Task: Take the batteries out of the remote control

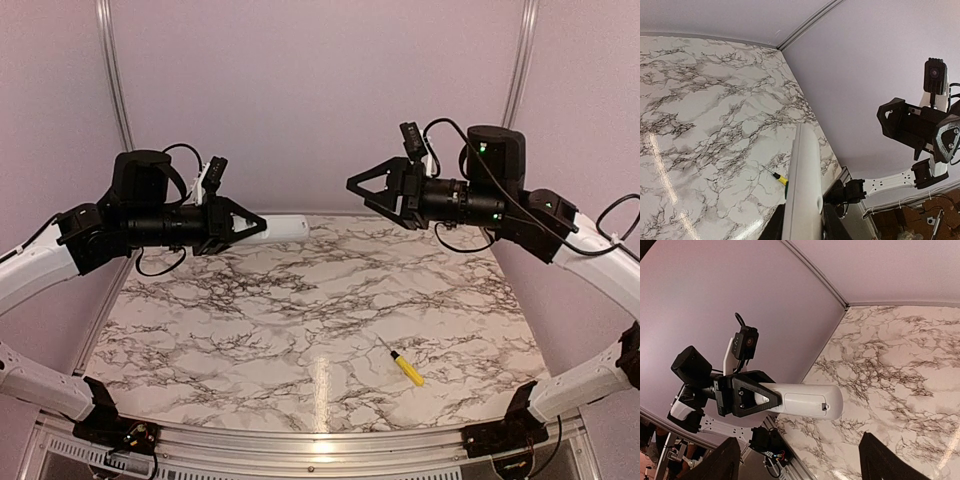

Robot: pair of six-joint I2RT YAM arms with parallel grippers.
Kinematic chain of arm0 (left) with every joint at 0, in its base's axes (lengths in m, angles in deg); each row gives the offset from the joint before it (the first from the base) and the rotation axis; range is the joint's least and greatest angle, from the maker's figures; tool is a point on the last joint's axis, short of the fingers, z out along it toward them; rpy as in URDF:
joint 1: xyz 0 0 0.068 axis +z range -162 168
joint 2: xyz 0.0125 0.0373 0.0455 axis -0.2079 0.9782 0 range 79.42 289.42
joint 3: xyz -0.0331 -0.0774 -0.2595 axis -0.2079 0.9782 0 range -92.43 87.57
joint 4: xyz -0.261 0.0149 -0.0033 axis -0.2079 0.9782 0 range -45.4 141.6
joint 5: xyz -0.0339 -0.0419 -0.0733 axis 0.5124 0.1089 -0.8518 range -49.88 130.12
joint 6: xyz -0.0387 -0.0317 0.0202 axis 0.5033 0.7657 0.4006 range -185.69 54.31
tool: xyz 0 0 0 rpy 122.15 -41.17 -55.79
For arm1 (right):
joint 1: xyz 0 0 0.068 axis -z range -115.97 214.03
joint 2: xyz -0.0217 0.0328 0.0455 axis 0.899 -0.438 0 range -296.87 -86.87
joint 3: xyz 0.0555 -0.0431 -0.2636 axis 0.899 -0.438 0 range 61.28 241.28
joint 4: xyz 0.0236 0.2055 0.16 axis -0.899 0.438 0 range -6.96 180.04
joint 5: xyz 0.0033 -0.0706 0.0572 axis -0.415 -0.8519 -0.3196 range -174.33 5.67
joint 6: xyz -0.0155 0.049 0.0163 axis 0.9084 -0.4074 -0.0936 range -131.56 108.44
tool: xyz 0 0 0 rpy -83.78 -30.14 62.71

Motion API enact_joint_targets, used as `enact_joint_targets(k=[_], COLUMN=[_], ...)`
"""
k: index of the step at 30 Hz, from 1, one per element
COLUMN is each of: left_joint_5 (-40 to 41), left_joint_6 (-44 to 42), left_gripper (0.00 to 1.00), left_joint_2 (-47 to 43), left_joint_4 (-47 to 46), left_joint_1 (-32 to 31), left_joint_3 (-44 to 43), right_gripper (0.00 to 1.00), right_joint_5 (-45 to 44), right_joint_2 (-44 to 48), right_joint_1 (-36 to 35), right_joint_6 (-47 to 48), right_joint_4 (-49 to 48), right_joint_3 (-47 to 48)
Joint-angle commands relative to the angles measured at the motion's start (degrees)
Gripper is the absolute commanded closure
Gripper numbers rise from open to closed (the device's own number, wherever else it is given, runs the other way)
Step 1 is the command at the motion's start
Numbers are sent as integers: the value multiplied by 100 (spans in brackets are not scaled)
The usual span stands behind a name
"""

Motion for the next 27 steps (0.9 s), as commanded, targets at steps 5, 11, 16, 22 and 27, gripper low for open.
enact_joint_targets(k=[5, 11, 16, 22, 27], left_joint_5=[-334, -727, -1080, -1340, -1305], left_joint_6=[-116, 325, 803, 1357, 1695], left_gripper=[100, 100, 100, 100, 100], left_joint_2=[-23, 345, 732, 1483, 2122], left_joint_4=[32, -106, -790, -1421, -1666], left_joint_1=[132, 182, 182, 182, 173], left_joint_3=[-2, -18, -100, -410, -874], right_gripper=[22, 23, 22, 22, 24], right_joint_5=[-1380, -1718, -2013, -1402, -978], right_joint_2=[-70, -189, -414, -349, -337], right_joint_1=[-718, -861, -758, -116, 400], right_joint_6=[-305, -284, 43, -148, -539], right_joint_4=[419, 513, 986, 1219, 1679], right_joint_3=[153, 163, 612, 480, 544])
